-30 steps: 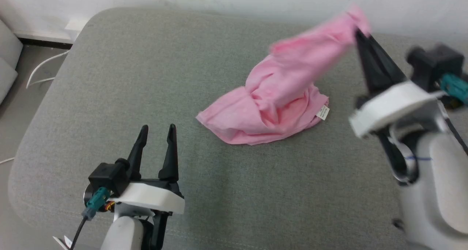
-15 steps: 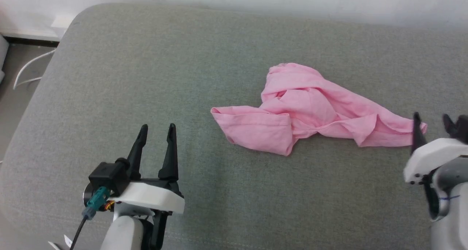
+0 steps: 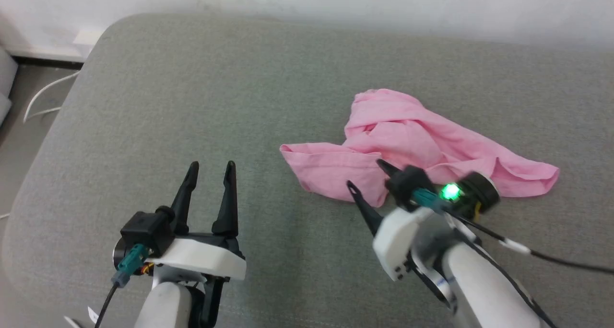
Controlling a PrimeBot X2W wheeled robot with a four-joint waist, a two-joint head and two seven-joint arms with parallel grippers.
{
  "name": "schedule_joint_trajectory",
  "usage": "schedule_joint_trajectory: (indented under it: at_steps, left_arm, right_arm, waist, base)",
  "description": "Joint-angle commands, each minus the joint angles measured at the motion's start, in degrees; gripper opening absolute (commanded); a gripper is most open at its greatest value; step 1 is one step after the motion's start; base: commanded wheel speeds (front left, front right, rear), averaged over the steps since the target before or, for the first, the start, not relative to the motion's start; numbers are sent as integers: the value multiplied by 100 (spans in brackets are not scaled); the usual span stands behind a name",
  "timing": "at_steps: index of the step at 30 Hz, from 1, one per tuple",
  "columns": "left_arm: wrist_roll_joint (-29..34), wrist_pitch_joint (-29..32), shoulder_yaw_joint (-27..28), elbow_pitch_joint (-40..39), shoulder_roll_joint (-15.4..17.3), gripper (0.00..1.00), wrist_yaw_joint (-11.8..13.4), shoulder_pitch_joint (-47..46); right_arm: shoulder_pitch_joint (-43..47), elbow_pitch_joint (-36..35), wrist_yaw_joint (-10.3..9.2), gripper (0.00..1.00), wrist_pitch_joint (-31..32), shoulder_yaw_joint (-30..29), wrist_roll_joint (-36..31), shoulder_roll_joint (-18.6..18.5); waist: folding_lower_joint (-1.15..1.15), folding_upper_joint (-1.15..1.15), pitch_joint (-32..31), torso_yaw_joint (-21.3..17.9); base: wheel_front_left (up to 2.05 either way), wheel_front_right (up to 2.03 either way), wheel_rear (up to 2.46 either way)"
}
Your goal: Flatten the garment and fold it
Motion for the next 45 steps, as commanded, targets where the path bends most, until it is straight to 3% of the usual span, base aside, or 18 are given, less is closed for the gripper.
schedule_joint_trajectory:
  at_steps: [1,9,17,18,20,25,33,39,44,45]
  left_arm:
    - [25,-27,-12,-19,-3,100,36,-129]
    - [-154,-27,-249,-100,-3,100,147,-322]
    - [-306,-27,-504,-135,-3,100,313,-433]
    - [-311,-27,-522,-138,-3,100,334,-433]
    - [-311,-27,-551,-131,-3,100,367,-426]
    - [-259,-27,-484,-103,-3,100,434,-333]
    - [-40,-27,-167,-40,-3,100,404,-65]
    - [150,-27,68,-71,-3,100,287,96]
    - [225,-27,99,-69,-3,100,192,108]
    - [232,-27,87,-55,-3,100,172,100]
  right_arm:
    - [-392,114,-5,100,216,299,19,-54]
    - [-1792,1104,-5,100,1369,1397,391,-128]
    - [-2767,2245,-5,100,2104,1870,434,-175]
    - [-2838,2355,-5,44,2157,1918,452,-172]
    - [-2935,2497,-5,0,2164,1986,507,-176]
    - [-2842,2468,-5,0,1848,1838,906,-181]
    - [-1771,1194,-5,0,1375,805,1376,-470]
    - [82,-540,-5,0,1695,-1018,931,-736]
    - [1283,-1326,-5,0,1751,-2883,327,-198]
    - [1398,-1358,-5,16,1679,-3215,185,-99]
  waist:
    - [1,0,151,182]
    - [1,0,473,712]
    - [1,0,712,1085]
    - [1,0,729,1103]
    - [1,0,741,1126]
    - [1,0,645,1020]
    - [1,0,236,633]
    - [1,0,33,297]
    - [1,0,22,98]
    - [1,0,28,69]
  base:
    - [0,0,0]
    - [0,0,0]
    - [0,0,0]
    - [0,0,0]
    - [0,0,0]
    - [0,0,0]
    - [0,0,0]
    - [0,0,0]
    - [0,0,0]
    - [0,0,0]
